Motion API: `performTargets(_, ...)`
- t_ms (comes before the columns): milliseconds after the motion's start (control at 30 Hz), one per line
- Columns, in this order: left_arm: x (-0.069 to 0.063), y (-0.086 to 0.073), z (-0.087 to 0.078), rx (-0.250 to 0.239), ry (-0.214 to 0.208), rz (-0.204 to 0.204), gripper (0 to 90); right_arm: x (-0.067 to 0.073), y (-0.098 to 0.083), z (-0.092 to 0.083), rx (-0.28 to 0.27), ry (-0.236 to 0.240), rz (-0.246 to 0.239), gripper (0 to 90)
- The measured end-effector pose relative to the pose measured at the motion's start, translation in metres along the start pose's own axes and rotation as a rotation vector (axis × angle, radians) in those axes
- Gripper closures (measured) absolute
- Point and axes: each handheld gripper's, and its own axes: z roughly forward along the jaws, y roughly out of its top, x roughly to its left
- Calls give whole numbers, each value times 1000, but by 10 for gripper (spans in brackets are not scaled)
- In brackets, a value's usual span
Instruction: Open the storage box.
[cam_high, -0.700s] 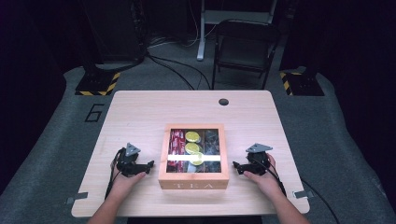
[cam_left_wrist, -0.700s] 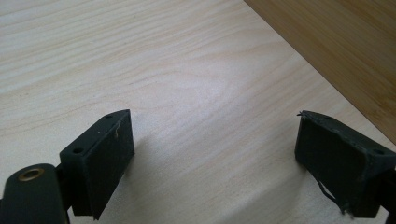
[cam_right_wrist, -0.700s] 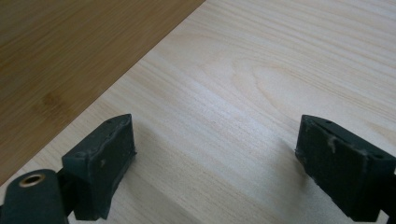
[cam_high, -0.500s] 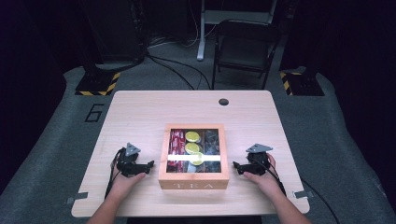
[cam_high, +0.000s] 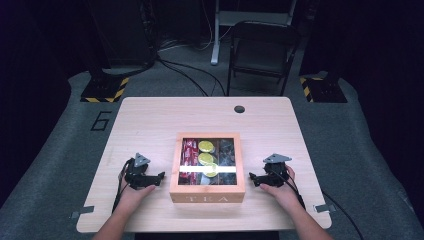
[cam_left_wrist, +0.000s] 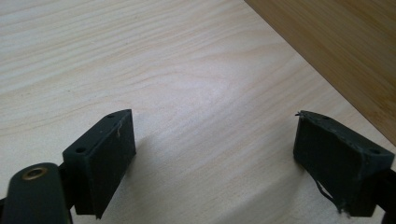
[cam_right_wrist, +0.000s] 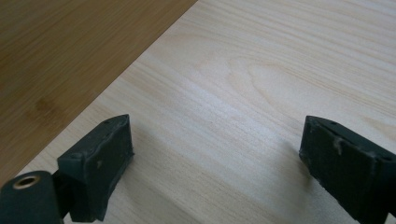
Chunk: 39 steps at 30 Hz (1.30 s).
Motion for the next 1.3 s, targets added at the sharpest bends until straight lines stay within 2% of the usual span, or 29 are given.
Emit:
performTargets(167, -2, 2, -1, 16, 13, -11, 160, 2, 1, -3, 7, -3, 12, 214)
performTargets(200, -2, 2, -1, 16, 13, -11, 176, 2, 1, -3, 7, -3, 12, 214)
performTargets(233, -2, 2, -1, 11, 24, -21, 205, 3, 3, -6, 23, 1, -12, 321)
performTargets(267, -2, 2, -3, 16, 29, -33, 232, 4, 5, -8, 36, 12, -2, 376)
performTargets(333, -1, 3, -5, 26, 23, -39, 252, 4, 7, -10, 57, 19, 1, 431)
performTargets(400, -1, 3, -9, 26, -3, -67, 279, 4, 8, -13, 60, 17, 17, 450)
performTargets(467, -2, 3, -11, 23, -5, -71, 290, 4, 9, -14, 67, 19, 18, 450)
performTargets(500, -4, 5, -15, 18, -21, -87, 297, 3, 9, -18, 56, 33, 14, 458)
performTargets(600, -7, 8, -19, 5, -41, -94, 318, 4, 11, -22, 34, 31, 8, 464)
performTargets(633, -11, 10, -22, 1, -44, -77, 324, 6, 12, -26, 25, 39, 4, 469)
performTargets(700, -14, 11, -24, 25, -50, -48, 337, 9, 14, -29, 20, 50, 4, 481)
performTargets(733, -14, 11, -24, 25, -50, -48, 346, 8, 15, -29, 14, 58, -16, 487)
performTargets(767, -16, 11, -25, 24, -65, -44, 349, 10, 16, -29, 11, 65, 3, 497)
performTargets(933, -19, 15, -31, 7, -86, -64, 358, 14, 18, -30, 23, 80, -17, 505)
performTargets(1033, -22, 20, -36, 16, -106, -54, 357, 16, 20, -33, 22, 96, 5, 503)
performTargets(1067, -24, 22, -37, 23, -99, -45, 357, 17, 21, -35, 17, 95, -2, 504)
performTargets(1133, -26, 29, -40, 24, -90, -38, 359, 20, 25, -40, 16, 89, -7, 514)
performTargets(1167, -28, 32, -42, 16, -93, -50, 359, 22, 26, -44, 14, 95, 6, 518)
performTargets(1200, -29, 38, -47, 8, -105, -38, 376, 23, 31, -52, -2, 89, -19, 527)
performTargets(1300, -33, 45, -54, 9, -116, -17, 378, 27, 39, -64, -18, 86, -27, 534)
